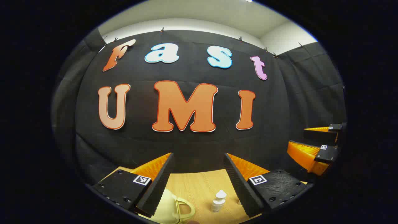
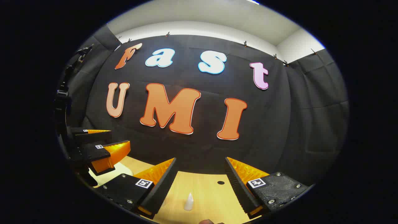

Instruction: First open the suitcase, pack the skin care products into it, and then close the suitcase.

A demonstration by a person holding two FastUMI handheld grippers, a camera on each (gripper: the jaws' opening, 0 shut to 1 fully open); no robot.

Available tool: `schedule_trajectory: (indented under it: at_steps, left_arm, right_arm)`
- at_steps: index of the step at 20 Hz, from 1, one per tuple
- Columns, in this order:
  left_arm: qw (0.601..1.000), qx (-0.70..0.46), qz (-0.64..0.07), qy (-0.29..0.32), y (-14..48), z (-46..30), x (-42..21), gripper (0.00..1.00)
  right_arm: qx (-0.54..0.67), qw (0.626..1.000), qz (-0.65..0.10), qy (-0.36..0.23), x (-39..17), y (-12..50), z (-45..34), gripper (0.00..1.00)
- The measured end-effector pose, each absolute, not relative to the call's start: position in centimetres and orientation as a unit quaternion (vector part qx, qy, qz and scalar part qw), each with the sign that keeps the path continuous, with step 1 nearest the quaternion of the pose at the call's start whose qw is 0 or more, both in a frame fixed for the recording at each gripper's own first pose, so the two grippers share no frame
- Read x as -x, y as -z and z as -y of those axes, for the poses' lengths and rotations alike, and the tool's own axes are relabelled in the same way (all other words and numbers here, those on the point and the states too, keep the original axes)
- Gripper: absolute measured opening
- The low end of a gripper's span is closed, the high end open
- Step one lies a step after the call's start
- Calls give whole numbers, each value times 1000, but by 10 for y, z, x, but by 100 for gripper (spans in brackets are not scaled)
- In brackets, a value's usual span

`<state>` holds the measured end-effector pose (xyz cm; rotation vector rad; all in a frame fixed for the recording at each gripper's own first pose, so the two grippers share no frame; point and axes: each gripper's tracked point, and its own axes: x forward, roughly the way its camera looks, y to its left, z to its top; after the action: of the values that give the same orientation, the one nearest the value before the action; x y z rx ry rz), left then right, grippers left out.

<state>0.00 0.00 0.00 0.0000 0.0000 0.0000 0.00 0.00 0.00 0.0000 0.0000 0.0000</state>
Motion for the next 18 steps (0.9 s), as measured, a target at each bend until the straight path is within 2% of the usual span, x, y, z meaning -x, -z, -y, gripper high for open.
schedule_trajectory:
  at_steps: [1, 5, 6, 8, 12, 18]
  left_arm:
    - [1000, 0, 3, -7, -4, -7, 1, 97]
    - [999, 8, 31, -34, -19, -18, 15, 99]
    - [999, 13, 27, -38, -17, -17, 17, 97]
    - [999, 14, 12, -43, -14, -15, 22, 95]
    - [997, -16, 12, -75, -15, -23, 30, 98]
    - [995, -73, 7, -69, 7, -8, 27, 95]
  right_arm:
    - [3, 1000, 0, -4, 3, -1, -3, 95]
    - [7, 999, 5, -35, 5, 1, -18, 95]
    - [1, 999, 3, -43, 5, 3, -21, 93]
    - [-4, 998, 5, -56, 4, 6, -26, 95]
    - [-14, 997, 5, -74, 3, 9, -28, 95]
    - [-19, 996, -4, -88, 1, 20, -22, 95]
